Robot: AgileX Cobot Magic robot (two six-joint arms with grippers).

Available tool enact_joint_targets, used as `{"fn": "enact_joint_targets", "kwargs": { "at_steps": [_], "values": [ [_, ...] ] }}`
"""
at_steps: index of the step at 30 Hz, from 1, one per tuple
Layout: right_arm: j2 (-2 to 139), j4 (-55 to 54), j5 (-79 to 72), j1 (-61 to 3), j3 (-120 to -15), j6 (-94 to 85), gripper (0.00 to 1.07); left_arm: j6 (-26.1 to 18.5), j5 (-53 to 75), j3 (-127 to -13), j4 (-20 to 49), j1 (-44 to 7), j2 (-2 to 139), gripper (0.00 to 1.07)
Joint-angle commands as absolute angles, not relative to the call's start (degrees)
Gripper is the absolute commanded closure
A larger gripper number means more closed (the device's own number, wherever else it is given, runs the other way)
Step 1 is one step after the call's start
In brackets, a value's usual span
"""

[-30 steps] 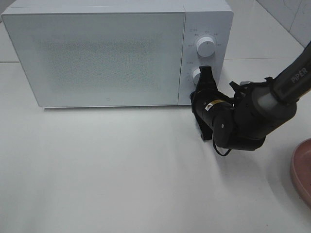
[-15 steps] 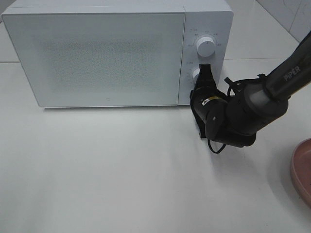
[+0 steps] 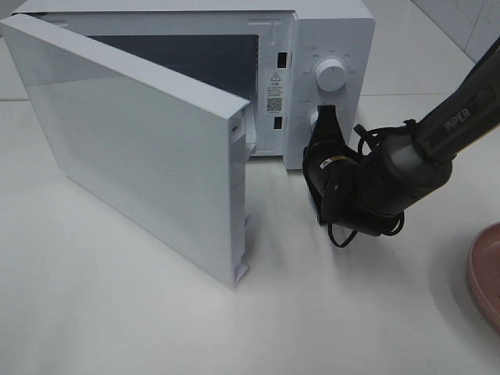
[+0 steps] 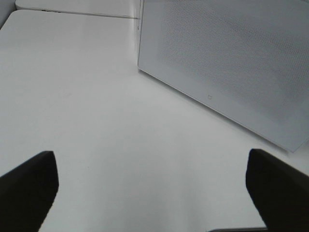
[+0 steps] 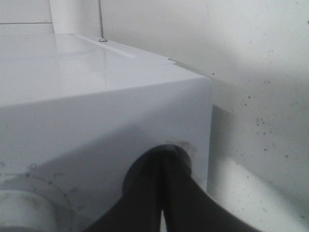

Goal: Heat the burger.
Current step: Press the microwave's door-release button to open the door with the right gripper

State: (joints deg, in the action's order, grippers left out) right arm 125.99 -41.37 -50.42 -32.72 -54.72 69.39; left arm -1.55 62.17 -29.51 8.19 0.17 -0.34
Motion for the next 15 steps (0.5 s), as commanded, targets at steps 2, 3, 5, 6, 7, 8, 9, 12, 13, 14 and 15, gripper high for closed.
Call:
{"fn": "enact_joint_targets", "kwargs": {
  "at_steps": [2,3,5,6,7,8,9,12,13,14,15],
  "values": [
    [125.13,-37.47,-63.37,-30.08,-60.05,68.75,1.07,-1.66,61.36,-29.51,8.14,-0.11,-1.38,0.09],
    [125.13,-37.47,-62.68,-30.08,-60.05,68.81,1.07,-1.66,61.36,-29.51,8.14,-0.11,-1.38,0.09],
    [125.02,-37.53,-61.08,-30.14,-60.05,69.04,1.07,-1.66,61.36,-29.51,8.14,-0.11,-1.38,0.09],
    [124.73,-37.53,-59.64,-30.14,-59.76,69.21,1.07,-1.66,61.36,-29.51,8.14,-0.11,-1.38,0.09],
    [124.73,-37.53,-59.64,-30.14,-59.76,69.21,1.07,-1.66,61.36,-29.51,8.14,-0.11,-1.38,0.09],
    [124.33,-37.47,-59.13,-30.14,-59.36,69.44,1.07,-1.66,61.36,-29.51,8.14,-0.11,-1.38,0.09],
    [123.59,-37.53,-59.07,-30.14,-58.33,69.44,1.07,-1.66,61.36,-29.51,8.14,-0.11,-1.38,0.09],
    [122.38,-37.13,-58.79,-30.14,-56.61,69.44,1.07,-1.66,61.36,-29.51,8.14,-0.11,-1.38,0.09],
    [122.38,-37.13,-58.79,-30.14,-56.61,69.44,1.07,-1.66,61.36,-29.51,8.14,-0.11,-1.38,0.09],
    [122.21,-36.5,-58.1,-30.14,-56.32,69.44,1.07,-1.66,61.36,-29.51,8.14,-0.11,-1.38,0.09],
    [121.75,-34.61,-55.41,-30.14,-55.63,70.02,1.07,-1.66,61.36,-29.51,8.14,-0.11,-1.38,0.09]
  ]
}}
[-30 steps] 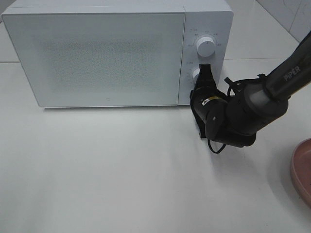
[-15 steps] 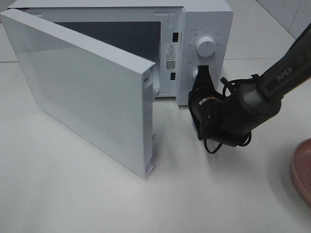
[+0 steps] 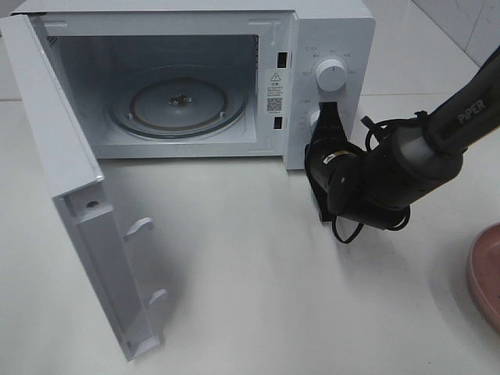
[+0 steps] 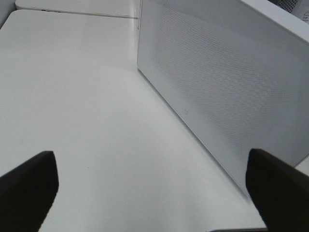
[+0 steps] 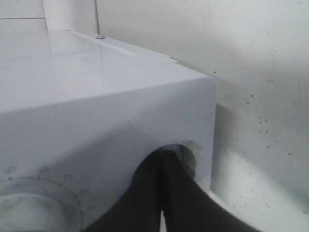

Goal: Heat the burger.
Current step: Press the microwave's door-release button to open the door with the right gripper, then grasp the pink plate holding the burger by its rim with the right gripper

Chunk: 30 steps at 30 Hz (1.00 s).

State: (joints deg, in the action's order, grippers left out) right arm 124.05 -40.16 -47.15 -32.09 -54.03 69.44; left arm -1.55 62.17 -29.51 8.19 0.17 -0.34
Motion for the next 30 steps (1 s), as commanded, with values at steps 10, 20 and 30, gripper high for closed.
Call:
{"fn": "enact_joint_targets", "kwargs": {
  "at_steps": [10,20,30],
  "values": [
    [118.89,-31.34,-45.49,-30.19,-51.97,70.7,1.06,-1.66,61.36,-29.51,8.14,-0.11,-1.38,0.09],
    [112.99,-31.28,-34.89,-30.19,-48.24,58.73,1.05,-1.66,61.36,-29.51,8.14,-0.11,-1.38,0.09],
    [106.86,-29.91,-17.82,-30.14,-47.61,37.76,1.03,-1.66,61.36,-29.51,8.14,-0.11,-1.38,0.09]
  ]
}}
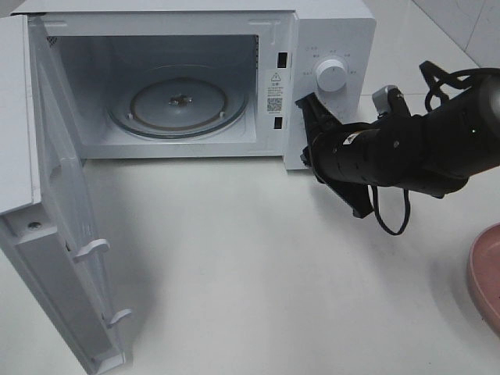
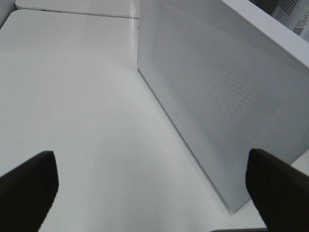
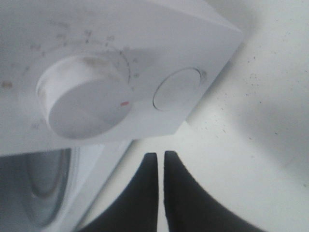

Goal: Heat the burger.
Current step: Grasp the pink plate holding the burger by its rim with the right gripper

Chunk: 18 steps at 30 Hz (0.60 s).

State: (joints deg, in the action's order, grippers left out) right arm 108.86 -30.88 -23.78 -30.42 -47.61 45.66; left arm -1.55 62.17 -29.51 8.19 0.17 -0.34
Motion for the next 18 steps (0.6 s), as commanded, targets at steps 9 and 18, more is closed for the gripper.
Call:
{"fn": "enact_joint_targets", "kwargs": {
  "at_steps": [9,18],
  "values": [
    [101.41,-27.16,-0.92,-30.14,-47.61,12.09,1.01,-1.66,61.36,-29.51,8.14,-0.11,-1.38,0.09],
    [94.08,-7.33,17.19,-30.14,-47.61,7.91,0.94,-1.66,61.36,-29.51,8.14,-0.11,-1.38,0.09]
  ]
}}
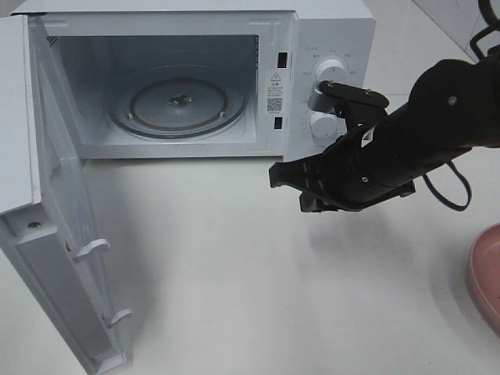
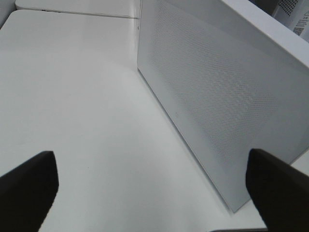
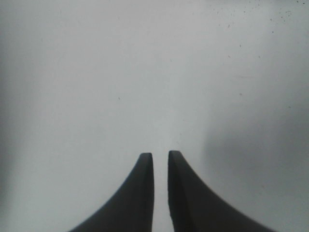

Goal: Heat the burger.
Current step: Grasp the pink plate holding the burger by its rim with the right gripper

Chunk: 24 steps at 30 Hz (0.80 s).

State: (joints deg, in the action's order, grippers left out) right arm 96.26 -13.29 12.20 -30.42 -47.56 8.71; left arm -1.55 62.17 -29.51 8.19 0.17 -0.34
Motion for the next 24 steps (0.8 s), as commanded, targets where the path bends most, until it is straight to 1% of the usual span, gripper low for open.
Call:
{"fn": "enact_joint_targets", "kwargs": {
  "at_steps": [1,3,4,5,6,7,8,9,10,11,12,14,15,16,17,18,19,22,24],
  "values": [
    [94.08,-7.33,17.19,-30.14,-47.61,7.91,0.94,-1.66,61.36,-29.51,8.14,-0.11,-1.38,0.09],
    [92.02,-0.69,21.72,-30.14,-47.61,10.37,0.89,-1.66,61.36,-29.51,8.14,-0.11,-1.38,0.09],
    [92.02,-0.69,21.72,-30.14,-47.61,10.37,0.89,-1.66,61.36,-29.51,8.14,-0.11,-1.38,0.09],
    [90.87,2.86,23.72,-30.14,-47.61,12.49,0.84,-1.66,61.36,-29.51,8.14,-0.11,-1.38,0.09],
    [89.73,5.21,25.27,-29.39,-47.61,14.21,0.74,-1.66,61.36,-29.51,8.14,-0.11,-1.38,0.09],
    [89.73,5.21,25.27,-29.39,-47.61,14.21,0.74,-1.66,61.36,-29.51,8.14,-0.11,-1.38,0.09],
    [89.15,5.67,25.9,-28.82,-47.61,14.73,0.69,-1.66,61.36,-29.51,8.14,-0.11,-1.38,0.09],
    [89.15,5.67,25.9,-28.82,-47.61,14.73,0.69,-1.66,61.36,-29.51,8.14,-0.11,-1.38,0.09],
    [87.95,6.65,27.56,-28.13,-47.61,14.95,0.56,-1.66,61.36,-29.51,8.14,-0.11,-1.38,0.09],
    [87.2,7.22,28.3,-27.67,-47.61,14.95,0.49,-1.66,61.36,-29.51,8.14,-0.11,-1.38,0.09],
    [87.2,7.22,28.3,-27.67,-47.61,14.95,0.49,-1.66,61.36,-29.51,8.14,-0.11,-1.38,0.09],
    [84.57,9.45,32.49,-26.47,-47.61,14.95,0.26,-1.66,61.36,-29.51,8.14,-0.11,-1.38,0.09],
    [84.57,9.45,32.49,-26.47,-47.61,14.95,0.26,-1.66,61.36,-29.51,8.14,-0.11,-1.38,0.09],
    [83.88,10.03,33.86,-26.13,-47.61,14.95,0.21,-1.66,61.36,-29.51,8.14,-0.11,-1.38,0.09],
    [83.88,10.03,33.86,-26.13,-47.61,14.95,0.21,-1.66,61.36,-29.51,8.14,-0.11,-1.38,0.09],
    [82.74,10.89,37.13,-26.01,-47.61,14.95,0.17,-1.66,61.36,-29.51,8.14,-0.11,-1.38,0.09],
    [81.7,11.57,40.16,-25.5,-47.61,14.95,0.17,-1.66,61.36,-29.51,8.14,-0.11,-1.38,0.09],
    [81.13,11.75,41.83,-25.5,-47.61,14.95,0.17,-1.66,61.36,-29.51,8.14,-0.11,-1.38,0.09],
    [79.53,12.26,46.24,-25.44,-47.61,14.95,0.19,-1.66,61.36,-29.51,8.14,-0.11,-1.38,0.09]
  ]
}}
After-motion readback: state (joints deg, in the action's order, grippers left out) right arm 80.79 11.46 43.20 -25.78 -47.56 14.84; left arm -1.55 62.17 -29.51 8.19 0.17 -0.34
